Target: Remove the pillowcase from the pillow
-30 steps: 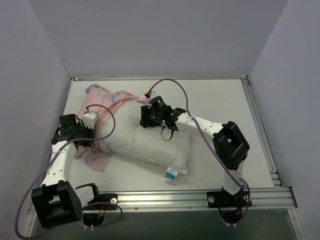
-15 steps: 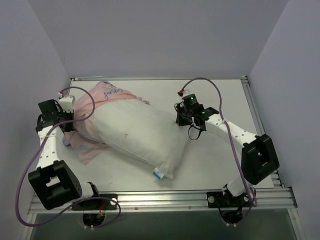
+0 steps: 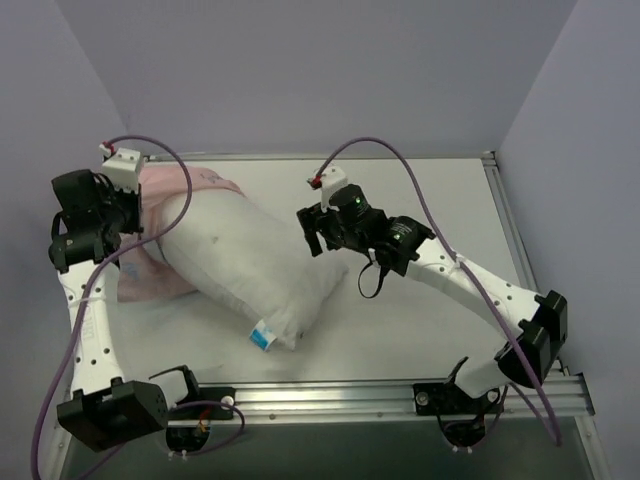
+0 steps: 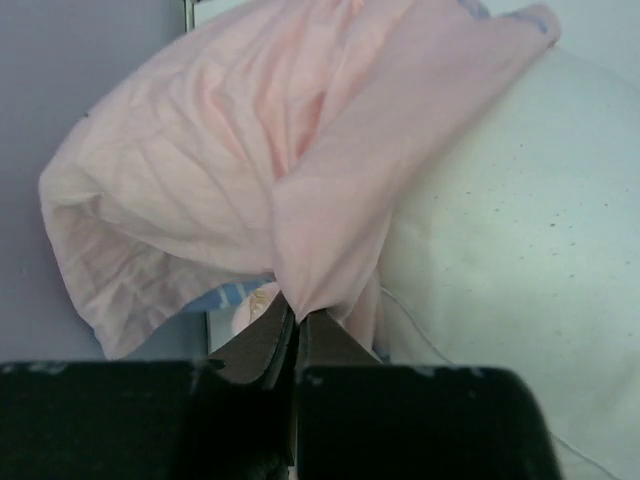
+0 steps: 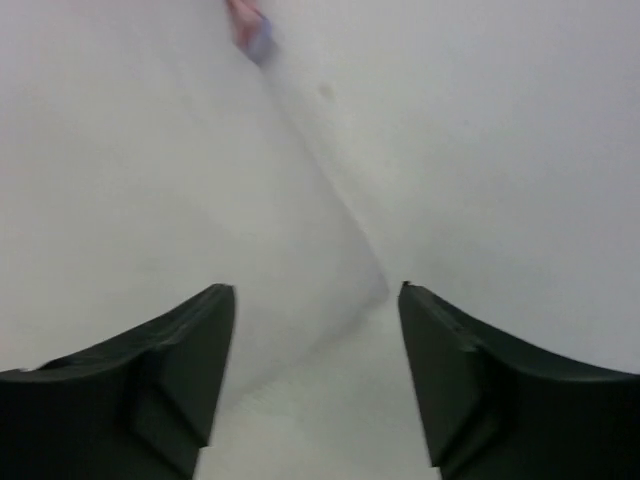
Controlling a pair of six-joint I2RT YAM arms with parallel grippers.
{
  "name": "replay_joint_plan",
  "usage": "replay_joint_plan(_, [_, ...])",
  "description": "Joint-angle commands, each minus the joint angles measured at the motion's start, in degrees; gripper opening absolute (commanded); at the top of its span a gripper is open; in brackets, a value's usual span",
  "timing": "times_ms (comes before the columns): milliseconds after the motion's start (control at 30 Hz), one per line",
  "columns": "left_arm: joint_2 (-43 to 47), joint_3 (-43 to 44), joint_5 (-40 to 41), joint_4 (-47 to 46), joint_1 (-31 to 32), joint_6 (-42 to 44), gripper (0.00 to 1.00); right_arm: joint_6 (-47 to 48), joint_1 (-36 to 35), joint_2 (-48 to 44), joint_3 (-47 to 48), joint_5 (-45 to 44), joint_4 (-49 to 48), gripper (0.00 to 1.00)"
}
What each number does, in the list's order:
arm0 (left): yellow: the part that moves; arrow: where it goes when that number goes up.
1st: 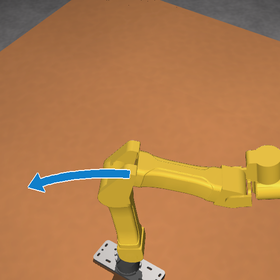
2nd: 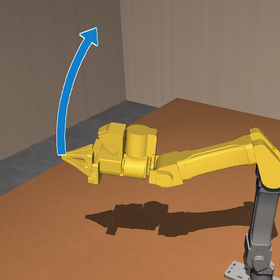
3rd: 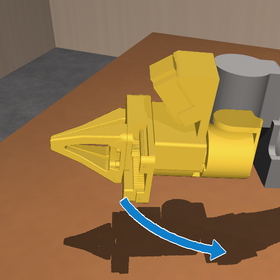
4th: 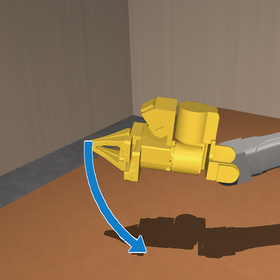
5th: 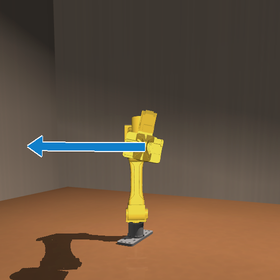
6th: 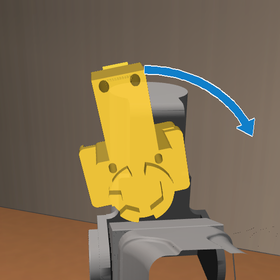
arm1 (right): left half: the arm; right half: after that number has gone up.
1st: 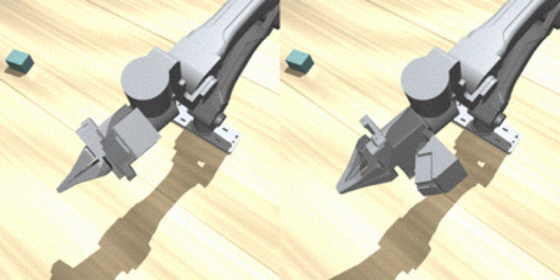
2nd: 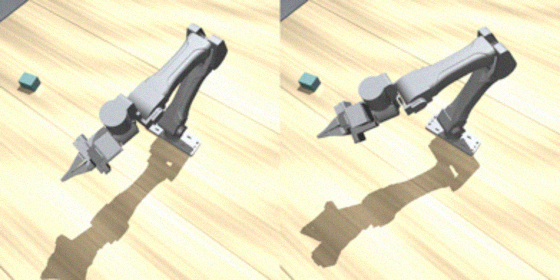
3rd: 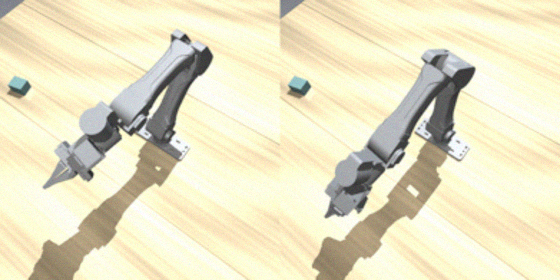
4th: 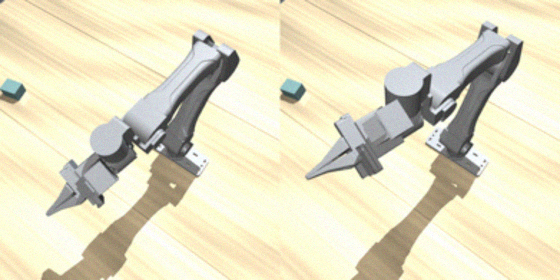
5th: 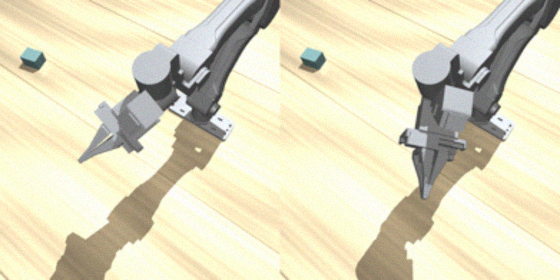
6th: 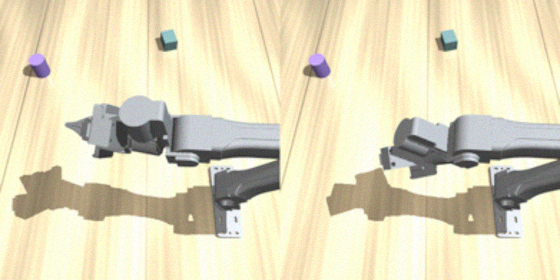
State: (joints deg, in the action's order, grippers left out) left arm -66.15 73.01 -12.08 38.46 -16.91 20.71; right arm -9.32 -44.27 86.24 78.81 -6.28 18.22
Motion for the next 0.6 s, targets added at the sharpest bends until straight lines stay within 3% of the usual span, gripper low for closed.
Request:
replay_joint_plan(0, [0.85,10.82,-7.43,2.57,1.34,-3.92,0.02,4.56,-9.03,-6.07,-0.74,-4.79,-8.08,0.76])
replay_joint_plan(33, [0.67,12.75,-8.22,3.46,1.87,-4.18,0.02,5.53,-11.43,-7.21,-1.98,-5.75,-13.77,0.89])
replay_joint_plan(100, [0.32,18.29,-9.89,5.65,3.62,-5.24,0.02,10.87,-15.74,-7.66,-5.39,-7.77,-19.51,1.00])
replay_joint_plan(267, [-1.35,26.47,-11.39,8.12,6.01,-7.26,0.02,15.99,-24.36,-4.60,-5.86,-14.10,-29.46,1.00])
replay_joint_plan(367, [-2.23,27.97,-12.27,8.39,6.80,-8.93,0.02,17.49,-25.25,1.90,3.52,-14.99,-24.04,1.00])
replay_joint_plan(467, [-2.14,27.62,-13.23,7.86,7.85,-10.68,0.02,19.07,-25.25,11.47,17.90,-15.33,-11.04,1.00])
replay_joint_plan(567, [-1.44,25.87,-13.68,6.11,8.38,-11.48,0.02,21.09,-24.11,19.65,23.57,-17.71,-4.95,1.00])
